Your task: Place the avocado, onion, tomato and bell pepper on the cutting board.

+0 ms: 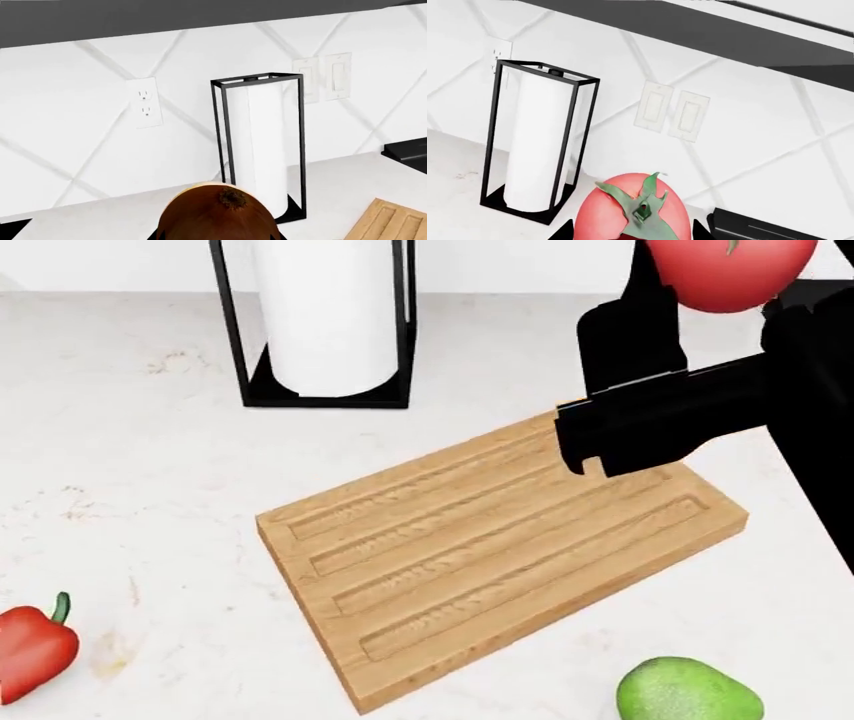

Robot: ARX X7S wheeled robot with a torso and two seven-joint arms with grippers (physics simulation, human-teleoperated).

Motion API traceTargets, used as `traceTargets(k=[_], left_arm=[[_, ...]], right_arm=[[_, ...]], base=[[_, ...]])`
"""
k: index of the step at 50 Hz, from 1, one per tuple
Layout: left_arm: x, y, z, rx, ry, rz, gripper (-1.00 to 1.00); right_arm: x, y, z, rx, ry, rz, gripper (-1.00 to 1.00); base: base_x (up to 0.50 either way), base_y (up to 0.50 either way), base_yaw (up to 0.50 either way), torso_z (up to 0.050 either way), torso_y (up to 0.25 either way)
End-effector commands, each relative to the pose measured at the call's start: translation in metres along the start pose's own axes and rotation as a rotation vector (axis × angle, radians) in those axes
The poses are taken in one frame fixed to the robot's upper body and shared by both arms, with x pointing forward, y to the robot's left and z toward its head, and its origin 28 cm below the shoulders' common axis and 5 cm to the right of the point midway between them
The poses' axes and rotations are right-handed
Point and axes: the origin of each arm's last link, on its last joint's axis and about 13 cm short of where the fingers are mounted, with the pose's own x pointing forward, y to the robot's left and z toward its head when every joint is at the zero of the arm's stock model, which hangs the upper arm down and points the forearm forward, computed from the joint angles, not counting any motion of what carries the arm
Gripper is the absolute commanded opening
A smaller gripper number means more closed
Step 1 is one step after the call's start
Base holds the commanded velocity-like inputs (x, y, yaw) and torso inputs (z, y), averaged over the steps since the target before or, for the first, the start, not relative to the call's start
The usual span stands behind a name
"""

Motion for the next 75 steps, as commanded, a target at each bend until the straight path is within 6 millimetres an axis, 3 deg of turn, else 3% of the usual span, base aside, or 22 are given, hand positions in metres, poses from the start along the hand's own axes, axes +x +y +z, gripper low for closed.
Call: traceTargets(k=[1, 11, 21, 29, 38, 54, 75], left_arm=[[0.000, 0.001, 0.000, -0.013, -0.003, 0.010, -1.00], [0.000, 0.002, 0.007, -0.015, -0.015, 0.010, -1.00], [0.002, 0.001, 0.002, -0.018, -0.001, 0.011, -1.00], [0.003, 0.000, 0.002, -0.019, -0.004, 0.003, -1.00], [0.004, 0.002, 0.005, -0.019, -0.006, 0.007, -1.00], [0.004, 0.000, 0.006, -0.016, -0.012, -0.007, -1.00], [0.005, -0.001, 0.008, -0.014, -0.020, -0.009, -1.00]], right_arm=[[0.000, 0.000, 0.000, -0.017, 0.000, -0.004, -1.00], [-0.003, -0.001, -0.001, -0.004, 0.003, -0.007, -1.00], [0.001, 0.002, -0.015, 0.022, 0.018, 0.008, -1.00], [0.008, -0.001, -0.011, 0.008, 0.031, 0.007, -1.00], [0.030, -0.019, -0.011, 0.067, 0.168, 0.072, -1.00], [0.077, -0.033, -0.019, 0.101, 0.355, 0.161, -1.00], [0.115, -0.024, -0.032, 0.044, 0.494, 0.302, -1.00]], base=[[0.39, 0.00, 0.00, 0.000, 0.000], [0.34, 0.00, 0.00, 0.000, 0.001], [0.12, 0.00, 0.00, 0.000, 0.001], [0.00, 0.00, 0.00, 0.000, 0.001], [0.00, 0.00, 0.00, 0.000, 0.000], [0.00, 0.00, 0.00, 0.001, 0.000], [0.00, 0.00, 0.00, 0.000, 0.000]])
